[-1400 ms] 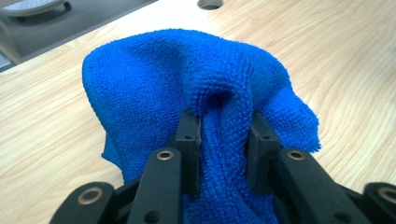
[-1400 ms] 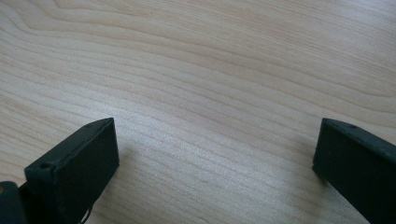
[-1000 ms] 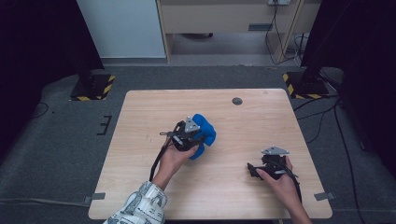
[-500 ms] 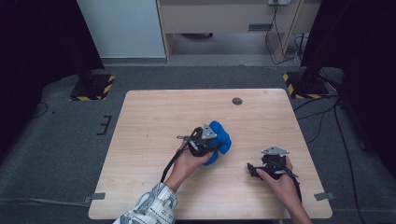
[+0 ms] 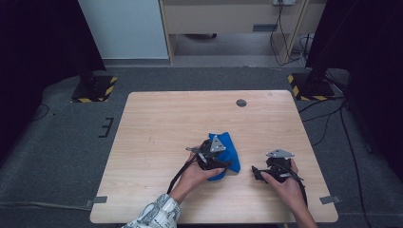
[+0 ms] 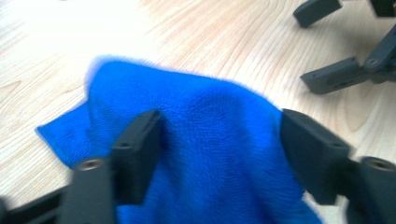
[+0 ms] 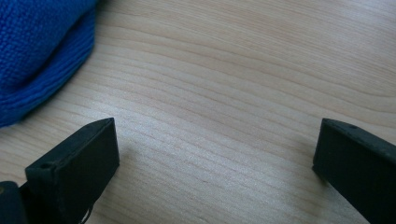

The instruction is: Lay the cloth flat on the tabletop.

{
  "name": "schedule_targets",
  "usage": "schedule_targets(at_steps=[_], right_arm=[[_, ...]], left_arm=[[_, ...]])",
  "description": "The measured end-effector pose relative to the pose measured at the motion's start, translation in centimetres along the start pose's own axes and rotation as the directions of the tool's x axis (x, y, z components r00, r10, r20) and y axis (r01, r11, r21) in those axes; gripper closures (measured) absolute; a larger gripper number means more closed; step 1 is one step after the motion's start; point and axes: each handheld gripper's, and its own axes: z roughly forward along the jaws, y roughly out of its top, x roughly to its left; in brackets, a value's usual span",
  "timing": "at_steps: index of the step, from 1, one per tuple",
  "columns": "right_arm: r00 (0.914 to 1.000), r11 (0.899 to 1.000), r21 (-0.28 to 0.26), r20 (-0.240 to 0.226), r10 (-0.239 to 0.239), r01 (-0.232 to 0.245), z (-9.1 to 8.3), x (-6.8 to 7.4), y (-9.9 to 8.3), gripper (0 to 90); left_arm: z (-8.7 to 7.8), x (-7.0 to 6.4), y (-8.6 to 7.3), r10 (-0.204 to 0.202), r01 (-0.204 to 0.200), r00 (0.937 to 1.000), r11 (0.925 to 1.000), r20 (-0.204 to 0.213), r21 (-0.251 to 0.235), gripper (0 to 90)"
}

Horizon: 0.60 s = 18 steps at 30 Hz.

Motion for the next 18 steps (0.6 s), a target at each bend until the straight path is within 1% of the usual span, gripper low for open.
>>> schedule_targets(at_steps=[3,6,7,9,11,13,14,16,18], right_arm=[[1.0000,1.000,0.001,-0.006,-0.002,0.002,0.0,0.0,0.0,1.4],[0.9997,1.000,0.009,-0.020,-0.013,0.013,-0.3,-0.1,0.1,7.2],[0.9994,1.000,0.004,-0.025,-0.024,0.024,-0.3,-0.1,0.2,8.5],[0.9990,0.999,-0.019,-0.035,-0.027,0.026,-0.6,-0.1,0.5,11.8],[0.9983,0.999,-0.038,-0.044,-0.038,0.036,-1.0,0.1,0.7,15.9],[0.9975,0.997,-0.054,-0.047,-0.053,0.051,-1.2,0.2,1.0,23.6],[0.9974,0.997,-0.066,-0.049,-0.053,0.050,-1.4,0.3,1.2,27.5],[0.9966,0.995,-0.089,-0.057,-0.059,0.054,-1.6,0.3,1.5,35.8],[0.9956,0.994,-0.089,-0.058,-0.074,0.068,-1.7,0.5,1.7,42.2]], left_arm=[[-0.7,0.2,-0.1,-0.013,0.013,0.9999,0.9995,-0.003,-0.028,21.3],[-1.5,0.4,-0.1,-0.034,0.034,0.9994,0.9980,0.002,-0.053,18.2],[-1.8,0.4,-0.1,-0.034,0.034,0.9994,0.9976,0.001,-0.059,16.9],[-2.5,0.5,-0.2,-0.038,0.037,0.9992,0.9966,-0.010,-0.074,16.5],[-3.2,0.8,-0.4,-0.054,0.051,0.9982,0.9951,-0.026,-0.084,16.7],[-3.9,1.1,-0.8,-0.063,0.060,0.9973,0.9937,-0.037,-0.095,18.3],[-4.3,1.2,-1.1,-0.065,0.060,0.9966,0.9938,-0.050,-0.094,19.0],[-5.0,1.6,-1.8,-0.084,0.077,0.9940,0.9924,-0.070,-0.096,21.6],[-5.7,2.1,-2.6,-0.100,0.092,0.9904,0.9923,-0.096,-0.083,23.7]])
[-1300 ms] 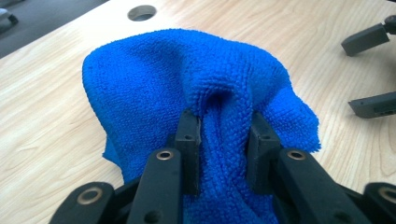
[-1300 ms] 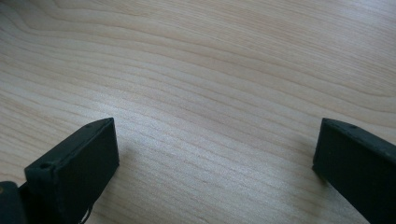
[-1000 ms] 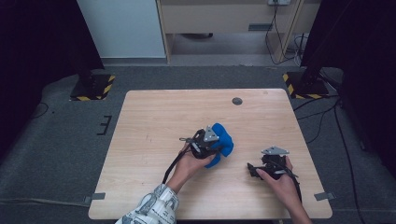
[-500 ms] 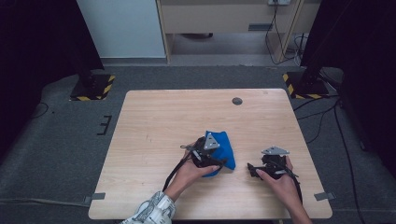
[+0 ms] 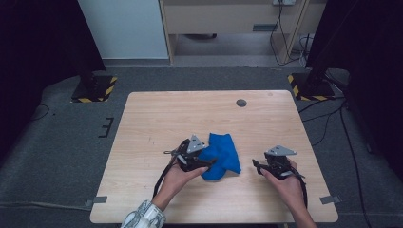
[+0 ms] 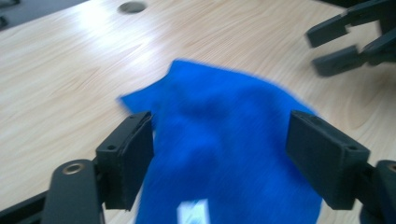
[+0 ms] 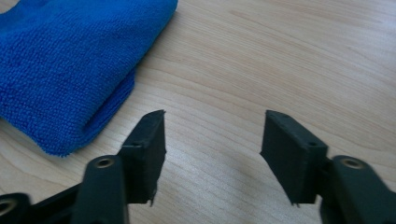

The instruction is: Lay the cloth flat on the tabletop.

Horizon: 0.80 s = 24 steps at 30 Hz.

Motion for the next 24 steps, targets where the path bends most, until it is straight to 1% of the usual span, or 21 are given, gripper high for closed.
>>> schedule_targets(at_steps=[1,2,5,7,8,9,11,12,13,14,15,18,19,20,21,24], right_arm=[[0.9999,1.000,0.005,0.001,-0.013,0.013,0.0,0.1,0.0,44.4],[0.9999,1.000,0.009,-0.006,-0.016,0.016,0.1,0.1,0.0,45.9],[0.9997,1.000,0.018,-0.021,-0.013,0.013,0.1,0.1,-0.2,50.1],[0.9996,1.000,0.019,-0.025,-0.012,0.012,0.1,-0.1,-0.3,52.2],[0.9997,1.000,0.015,-0.023,-0.010,0.010,0.0,-0.1,-0.3,53.1],[0.9997,1.000,0.013,-0.025,-0.009,0.009,0.0,-0.2,-0.3,53.8],[0.9997,1.000,0.014,-0.024,-0.002,0.002,-0.1,-0.2,-0.4,54.7],[0.9996,1.000,0.016,-0.027,-0.007,0.008,-0.1,-0.3,-0.4,55.1],[0.9996,1.000,0.019,-0.027,-0.005,0.005,0.0,-0.3,-0.5,55.6],[0.9995,1.000,0.023,-0.029,-0.009,0.009,0.0,-0.3,-0.5,55.8],[0.9995,1.000,0.027,-0.031,-0.007,0.008,0.1,-0.2,-0.6,55.8],[0.9992,1.000,0.028,-0.038,-0.008,0.009,0.1,-0.1,-0.6,56.3],[0.9992,1.000,0.028,-0.041,-0.003,0.004,0.1,-0.1,-0.6,56.3],[0.9992,1.000,0.028,-0.041,-0.003,0.004,0.1,-0.1,-0.6,56.3],[0.9991,1.000,0.031,-0.042,-0.004,0.005,0.1,0.0,-0.6,56.4],[0.9991,0.999,0.033,-0.042,-0.006,0.007,0.2,0.0,-0.6,56.3]], left_arm=[[-0.2,0.3,-0.4,-0.010,0.010,0.9999,0.9999,-0.013,0.010,24.4],[-0.4,0.7,-0.7,-0.014,0.015,0.9996,0.9997,-0.023,0.017,25.1],[-0.3,1.7,-2.0,-0.038,0.041,0.9978,0.9978,-0.054,0.053,27.3],[0.0,2.2,-2.8,-0.071,0.075,0.9954,0.9945,-0.064,0.073,28.9],[0.1,2.3,-3.0,-0.078,0.083,0.9949,0.9931,-0.064,0.083,30.2],[0.2,2.3,-3.2,-0.069,0.075,0.9955,0.9924,-0.066,0.098,30.5],[0.4,2.4,-3.5,-0.050,0.060,0.9949,0.9904,-0.087,0.125,31.4],[0.6,2.5,-3.8,-0.053,0.065,0.9942,0.9888,-0.093,0.134,31.6],[0.7,2.7,-4.0,-0.065,0.078,0.9934,0.9871,-0.095,0.140,31.8],[0.7,2.7,-4.0,-0.065,0.078,0.9934,0.9871,-0.095,0.140,32.3],[0.7,3.0,-4.3,-0.078,0.092,0.9920,0.9851,-0.099,0.145,33.1],[0.7,3.3,-4.4,-0.088,0.102,0.9914,0.9830,-0.097,0.153,35.4],[0.8,3.4,-4.6,-0.106,0.117,0.9911,0.9809,-0.081,0.155,37.1],[0.8,3.4,-4.6,-0.106,0.117,0.9911,0.9809,-0.081,0.155,38.2],[1.0,3.3,-4.7,-0.105,0.116,0.9918,0.9793,-0.072,0.166,38.7],[1.4,3.2,-4.8,-0.094,0.106,0.9928,0.9770,-0.074,0.185,40.6]])
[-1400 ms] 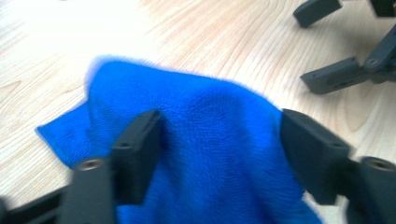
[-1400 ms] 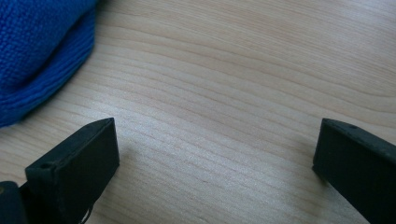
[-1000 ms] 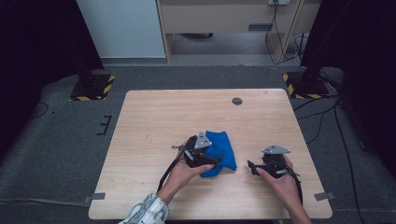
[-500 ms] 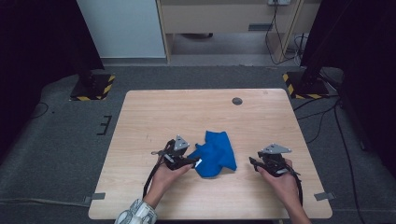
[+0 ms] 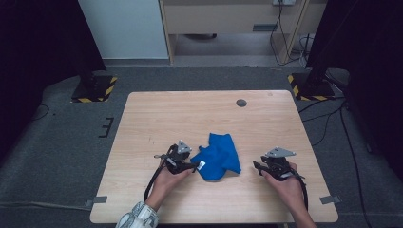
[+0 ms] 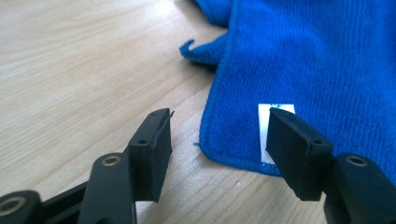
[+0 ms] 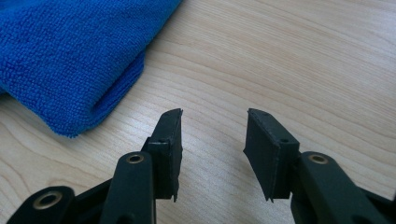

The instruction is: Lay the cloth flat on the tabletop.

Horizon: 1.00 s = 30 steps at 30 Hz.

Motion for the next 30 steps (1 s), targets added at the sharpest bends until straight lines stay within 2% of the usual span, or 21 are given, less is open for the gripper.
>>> schedule_targets(at_steps=[5,8,11,13,14,18,22,25,27,30], right_arm=[[1.0000,1.000,-0.001,0.000,0.005,-0.005,0.0,0.0,0.0,56.1],[1.0000,1.000,-0.001,-0.001,0.005,-0.005,0.0,0.0,0.0,55.7],[1.0000,1.000,0.001,0.000,0.002,-0.002,0.1,-0.1,0.0,55.3],[1.0000,1.000,-0.001,0.001,0.004,-0.004,0.0,-0.1,0.0,55.1],[1.0000,1.000,-0.002,0.001,0.005,-0.005,0.0,-0.1,0.0,54.4],[1.0000,1.000,0.002,0.004,0.008,-0.008,0.1,-0.1,-0.1,52.9],[0.9999,1.000,0.005,0.006,0.012,-0.012,0.2,0.0,-0.1,52.0],[0.9999,1.000,0.005,0.010,0.009,-0.009,0.1,-0.1,-0.1,51.9],[0.9998,1.000,0.005,0.009,0.019,-0.019,0.1,-0.2,-0.1,52.4],[0.9996,1.000,0.006,0.009,0.026,-0.026,0.0,-0.3,-0.1,52.7]], left_arm=[[0.1,0.0,-0.1,0.002,-0.002,1.0000,1.0000,-0.002,0.000,44.4],[0.1,-0.4,-0.2,0.033,-0.033,0.9994,0.9994,-0.013,-0.007,51.6],[0.1,-0.7,-0.2,0.062,-0.062,0.9980,0.9980,0.005,-0.010,60.2],[0.1,-0.7,-0.2,0.067,-0.067,0.9977,0.9977,0.013,-0.011,62.0],[0.0,-0.7,-0.2,0.070,-0.070,0.9971,0.9975,0.031,-0.009,67.9],[0.0,-1.2,-0.1,0.083,-0.083,0.9953,0.9965,0.051,-0.002,82.2],[0.2,-1.2,0.0,0.074,-0.073,0.9959,0.9973,0.052,-0.009,86.7],[-0.2,-1.3,0.3,0.065,-0.063,0.9969,0.9970,0.045,-0.046,87.1],[-1.0,-1.3,0.7,0.056,-0.052,0.9976,0.9948,0.040,-0.088,87.2],[-2.5,-1.0,1.1,0.053,-0.048,0.9978,0.9912,0.041,-0.123,87.3]])
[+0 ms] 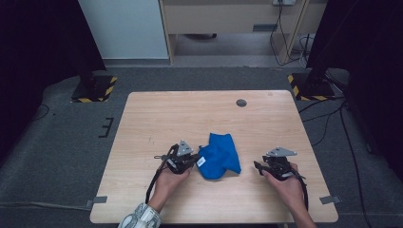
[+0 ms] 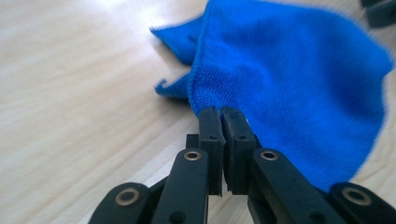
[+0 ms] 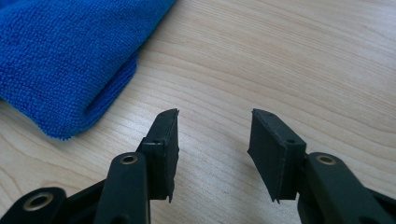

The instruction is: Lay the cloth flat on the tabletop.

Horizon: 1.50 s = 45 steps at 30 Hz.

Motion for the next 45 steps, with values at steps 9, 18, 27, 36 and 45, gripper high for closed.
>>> schedule_targets(at_steps=[9,18,27,36,45], right_arm=[[0.9998,1.000,-0.003,0.005,-0.017,0.017,-0.2,0.4,0.2,57.2],[0.9976,0.997,-0.034,-0.019,-0.066,0.065,0.1,1.7,2.2,69.6],[0.9916,0.997,-0.028,-0.110,-0.069,0.066,5.3,5.1,5.9,84.0],[0.9921,0.994,0.031,-0.074,-0.101,0.104,8.5,6.7,9.0,79.6],[0.9832,0.997,-0.013,-0.167,-0.074,0.073,9.8,9.6,10.5,63.8]], left_arm=[[-4.6,2.6,-0.3,-0.035,0.034,0.9984,0.9990,-0.045,-0.029,87.4],[-4.9,5.4,-2.3,-0.057,0.062,0.9918,0.9969,-0.115,0.049,87.3],[-4.2,7.9,-3.5,-0.113,0.124,0.9826,0.9897,-0.147,0.071,87.3],[-4.3,8.0,-3.4,-0.115,0.126,0.9824,0.9900,-0.147,0.065,87.3],[-4.1,8.0,-3.4,-0.114,0.124,0.9833,0.9900,-0.142,0.067,87.3]])
